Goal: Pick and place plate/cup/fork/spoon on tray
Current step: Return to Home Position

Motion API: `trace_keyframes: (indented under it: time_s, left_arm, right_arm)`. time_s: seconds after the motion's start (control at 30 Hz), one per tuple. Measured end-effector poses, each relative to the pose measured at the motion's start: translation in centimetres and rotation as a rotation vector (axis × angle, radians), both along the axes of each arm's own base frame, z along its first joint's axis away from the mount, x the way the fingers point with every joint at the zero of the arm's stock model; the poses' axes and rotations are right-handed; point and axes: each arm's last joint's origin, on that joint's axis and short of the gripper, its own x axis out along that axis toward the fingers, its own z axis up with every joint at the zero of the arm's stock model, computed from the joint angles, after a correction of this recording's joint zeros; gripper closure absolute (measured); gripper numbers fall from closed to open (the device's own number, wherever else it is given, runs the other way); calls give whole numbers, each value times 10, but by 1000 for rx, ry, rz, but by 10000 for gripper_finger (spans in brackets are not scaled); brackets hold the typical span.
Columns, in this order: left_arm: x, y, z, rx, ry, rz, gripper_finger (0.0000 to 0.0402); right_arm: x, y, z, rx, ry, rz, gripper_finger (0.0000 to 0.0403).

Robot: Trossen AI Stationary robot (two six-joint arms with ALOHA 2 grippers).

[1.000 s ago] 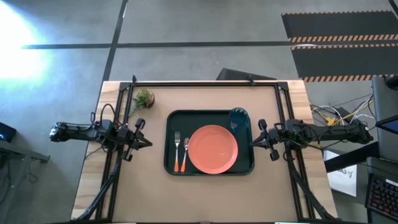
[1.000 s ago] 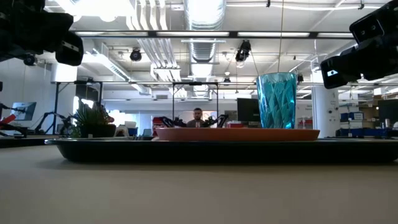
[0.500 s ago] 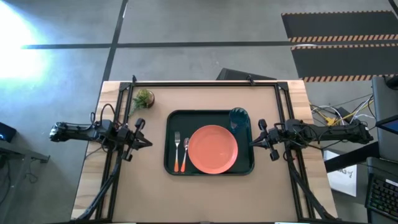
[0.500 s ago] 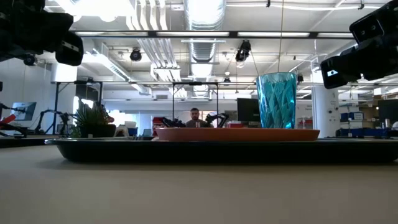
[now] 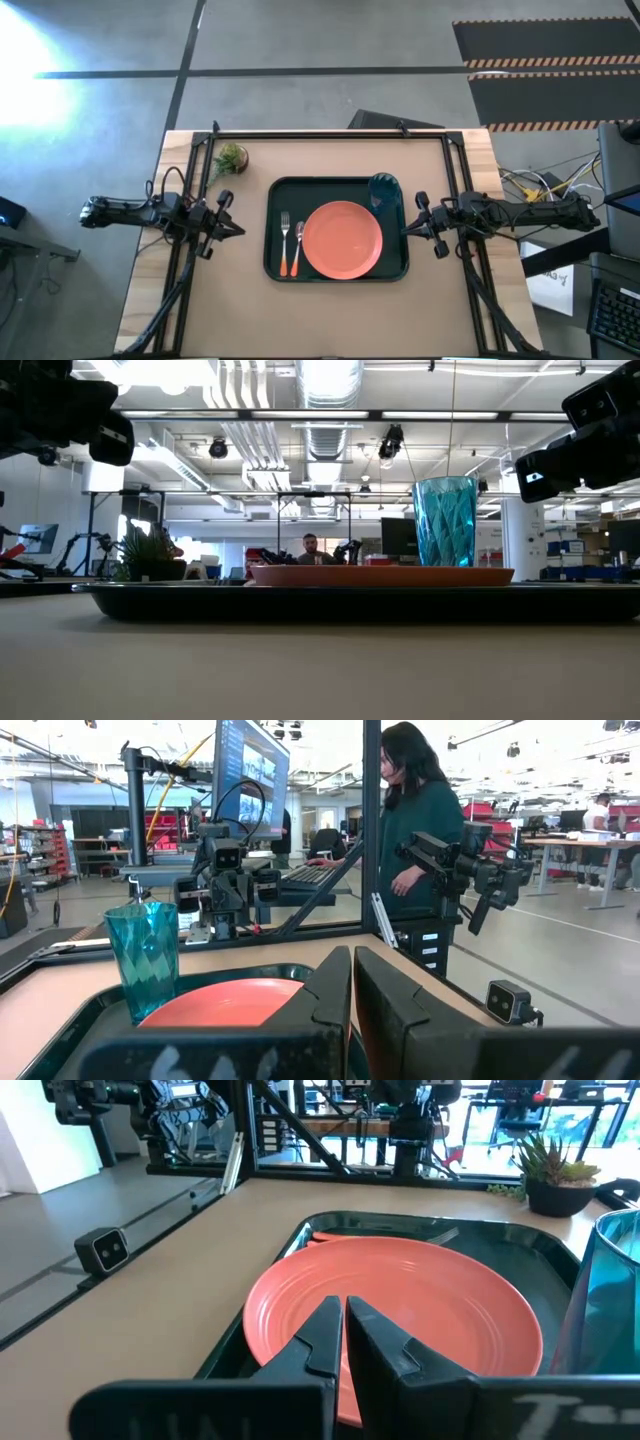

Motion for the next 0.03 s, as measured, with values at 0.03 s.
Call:
trace_keyframes:
  time_s: [0.03]
  left_arm:
    - [0,0,0,0,0,0,402]
  right_arm:
    - [0,0,0,0,0,0,394]
